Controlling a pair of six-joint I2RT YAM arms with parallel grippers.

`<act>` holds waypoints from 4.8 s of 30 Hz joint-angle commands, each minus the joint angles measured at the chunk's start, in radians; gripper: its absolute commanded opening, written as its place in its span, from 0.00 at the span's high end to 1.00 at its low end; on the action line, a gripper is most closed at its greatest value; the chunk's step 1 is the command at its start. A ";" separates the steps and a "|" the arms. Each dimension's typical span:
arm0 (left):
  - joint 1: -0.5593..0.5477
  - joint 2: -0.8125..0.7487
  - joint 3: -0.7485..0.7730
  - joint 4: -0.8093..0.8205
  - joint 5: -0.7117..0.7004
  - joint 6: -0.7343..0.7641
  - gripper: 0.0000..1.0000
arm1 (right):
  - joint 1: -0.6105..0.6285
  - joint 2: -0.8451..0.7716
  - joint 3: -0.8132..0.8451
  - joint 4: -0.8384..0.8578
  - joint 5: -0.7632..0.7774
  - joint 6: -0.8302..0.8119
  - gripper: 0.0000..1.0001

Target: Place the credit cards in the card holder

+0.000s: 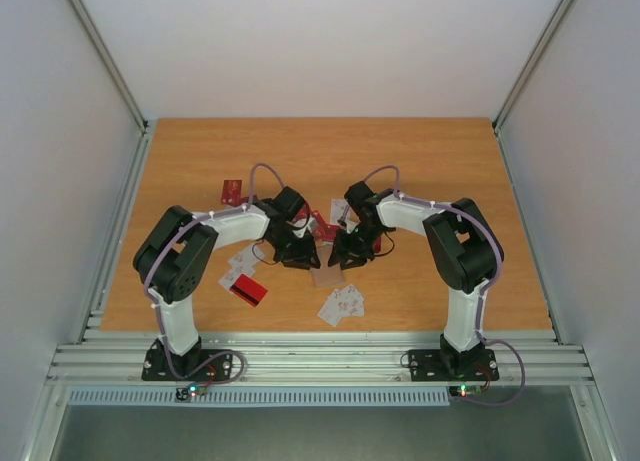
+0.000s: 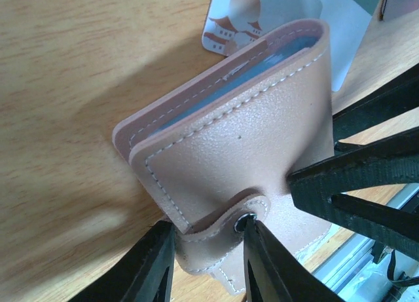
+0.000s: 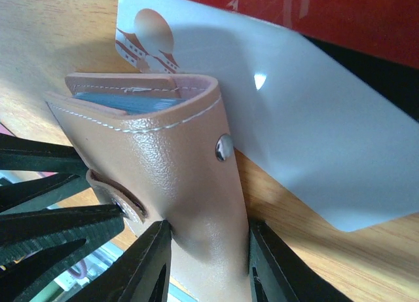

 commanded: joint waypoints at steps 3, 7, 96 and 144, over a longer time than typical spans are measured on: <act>-0.050 0.062 0.025 0.076 0.054 0.022 0.73 | 0.022 0.058 -0.023 0.097 -0.011 0.013 0.67; -0.061 0.067 0.045 0.054 0.045 0.031 0.76 | 0.021 0.065 -0.014 0.093 -0.009 0.009 0.68; 0.101 -0.160 -0.140 0.070 -0.009 0.021 0.77 | 0.024 0.132 0.022 0.047 -0.008 -0.010 0.72; 0.056 -0.051 -0.066 0.083 -0.090 -0.095 0.80 | 0.026 -0.085 0.068 0.020 -0.094 -0.110 0.65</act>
